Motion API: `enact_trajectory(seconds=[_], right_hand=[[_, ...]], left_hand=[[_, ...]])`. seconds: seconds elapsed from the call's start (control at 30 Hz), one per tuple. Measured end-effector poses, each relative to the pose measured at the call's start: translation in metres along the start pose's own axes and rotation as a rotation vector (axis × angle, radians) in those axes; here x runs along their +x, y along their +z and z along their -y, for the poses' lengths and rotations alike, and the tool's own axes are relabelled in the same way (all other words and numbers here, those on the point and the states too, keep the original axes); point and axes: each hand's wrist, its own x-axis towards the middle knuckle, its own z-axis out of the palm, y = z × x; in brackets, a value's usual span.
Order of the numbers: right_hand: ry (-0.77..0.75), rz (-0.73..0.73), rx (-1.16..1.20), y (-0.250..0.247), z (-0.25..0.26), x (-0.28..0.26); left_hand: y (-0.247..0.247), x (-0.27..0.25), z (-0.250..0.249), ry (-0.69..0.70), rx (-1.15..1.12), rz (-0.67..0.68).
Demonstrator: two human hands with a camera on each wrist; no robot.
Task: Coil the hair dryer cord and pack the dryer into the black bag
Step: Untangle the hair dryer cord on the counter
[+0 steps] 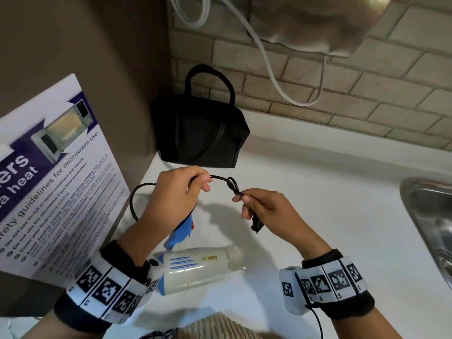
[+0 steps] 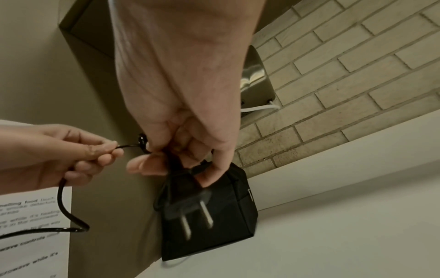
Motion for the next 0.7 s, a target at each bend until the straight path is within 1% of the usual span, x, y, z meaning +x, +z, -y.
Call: enact_trajectory(seconds=[0.07, 0.13, 0.2, 0.27, 0.33, 0.43, 0.57, 0.63, 0.7], right_hand=[[0.005, -0.04, -0.014, 0.0, 0.0, 0.0], [0.003, -0.063, -0.05, 0.0, 0.001, -0.001], [-0.011, -0.049, -0.074, 0.001, 0.002, -0.002], [-0.03, -0.009, -0.072, 0.004, 0.005, -0.003], [-0.029, 0.01, -0.046, 0.006, 0.007, -0.004], [0.015, -0.015, -0.018, 0.003, 0.007, -0.005], [0.088, -0.079, -0.035, -0.003, -0.005, -0.003], [0.124, -0.151, -0.028, -0.003, -0.009, -0.001], [0.149, -0.27, 0.017, 0.0, -0.011, 0.002]], left_hand=[[0.002, 0.0, 0.002, -0.008, -0.008, 0.039], [0.005, 0.0, 0.005, -0.048, -0.051, 0.121], [0.01, 0.0, 0.005, -0.06, -0.041, 0.202], [0.016, 0.0, 0.0, -0.017, -0.008, 0.247], [0.021, 0.0, -0.004, 0.015, 0.002, 0.247], [0.015, 0.001, -0.004, 0.014, 0.009, 0.218], [0.004, 0.004, 0.001, -0.048, -0.007, 0.191], [0.005, 0.003, 0.003, -0.065, 0.003, 0.212], [0.009, 0.002, 0.005, -0.078, 0.027, 0.242]])
